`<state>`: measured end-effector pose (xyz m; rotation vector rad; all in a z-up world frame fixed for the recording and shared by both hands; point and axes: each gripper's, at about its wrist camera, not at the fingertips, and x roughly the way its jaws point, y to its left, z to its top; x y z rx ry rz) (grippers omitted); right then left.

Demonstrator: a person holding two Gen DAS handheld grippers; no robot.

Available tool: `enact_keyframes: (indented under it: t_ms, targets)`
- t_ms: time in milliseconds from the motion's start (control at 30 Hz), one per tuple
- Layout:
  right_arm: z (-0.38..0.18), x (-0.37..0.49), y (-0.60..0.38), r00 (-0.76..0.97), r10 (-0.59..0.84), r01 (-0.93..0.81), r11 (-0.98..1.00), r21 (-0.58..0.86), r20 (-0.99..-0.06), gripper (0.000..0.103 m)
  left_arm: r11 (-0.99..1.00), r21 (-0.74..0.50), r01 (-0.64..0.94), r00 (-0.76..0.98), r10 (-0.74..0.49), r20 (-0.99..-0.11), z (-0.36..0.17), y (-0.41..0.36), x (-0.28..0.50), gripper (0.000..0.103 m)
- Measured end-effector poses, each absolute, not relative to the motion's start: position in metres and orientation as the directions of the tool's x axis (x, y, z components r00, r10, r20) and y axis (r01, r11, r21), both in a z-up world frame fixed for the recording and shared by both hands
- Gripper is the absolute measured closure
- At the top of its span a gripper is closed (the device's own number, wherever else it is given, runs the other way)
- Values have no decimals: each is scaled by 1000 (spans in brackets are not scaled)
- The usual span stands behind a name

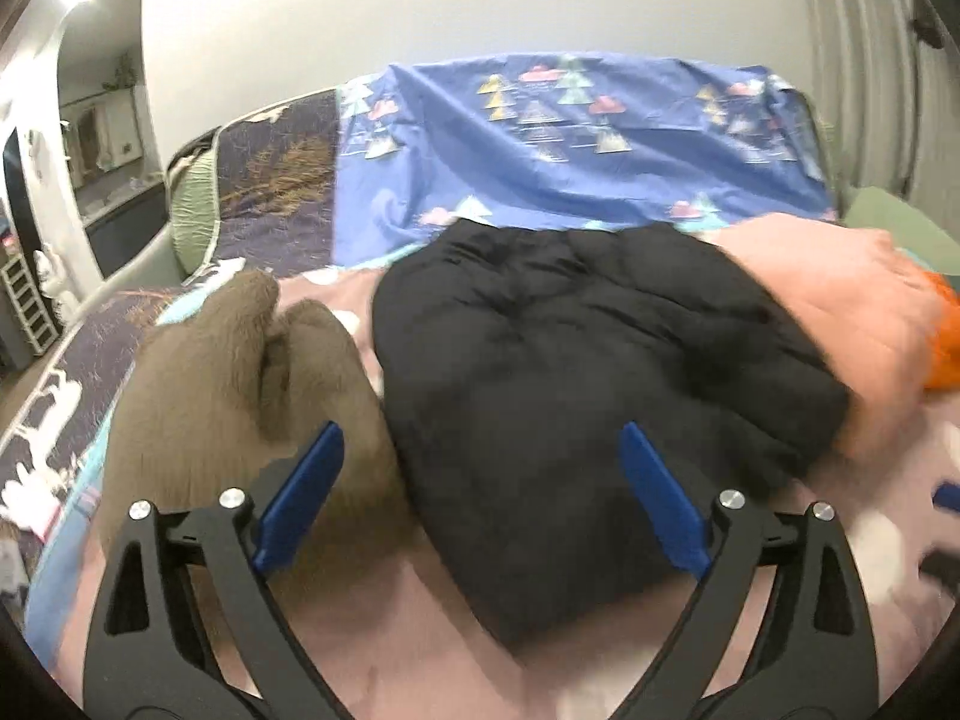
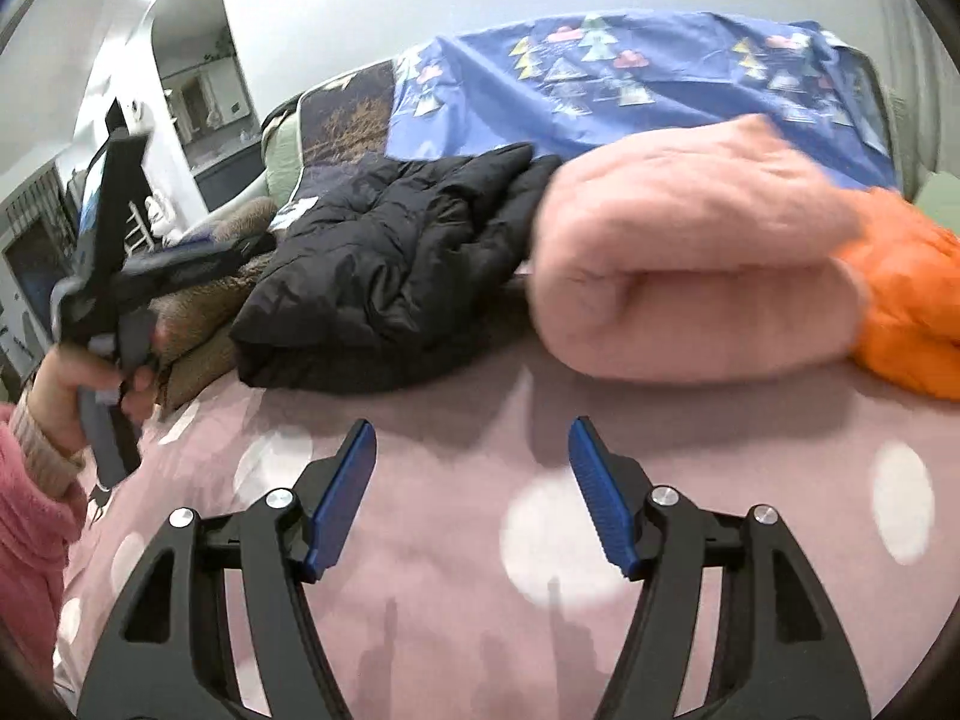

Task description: Fold large clothes

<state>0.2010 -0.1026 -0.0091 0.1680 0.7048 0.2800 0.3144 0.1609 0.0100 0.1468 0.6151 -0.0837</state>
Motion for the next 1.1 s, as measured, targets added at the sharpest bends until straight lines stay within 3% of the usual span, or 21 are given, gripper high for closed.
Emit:
enact_keyframes:
  t_ms: [233, 433, 600, 833, 1100]
  targets:
    - [9, 116, -124, 775, 249, -153, 966, 209, -581, 32, 980, 63, 187, 825, -122, -553, 1, 128, 192, 2]
    - [19, 47, -129, 791, 239, -123, 964, 237, -563, 29, 971, 108, 212, 846, -127, -517, -3, 89, 100, 2]
    - [28, 3, -124, 828, 174, -92, 980, 176, -533, 23, 961, 137, 241, 855, -144, -499, 4, 67, 47, 2]
    - [34, -24, -123, 851, 111, -48, 990, 133, -513, 18, 972, 112, 209, 867, -131, -481, 13, 59, 14, 2]
    - [25, -26, -123, 835, 82, -14, 992, 128, -544, 18, 983, 110, 148, 852, -71, -519, 10, 63, 4, 2]
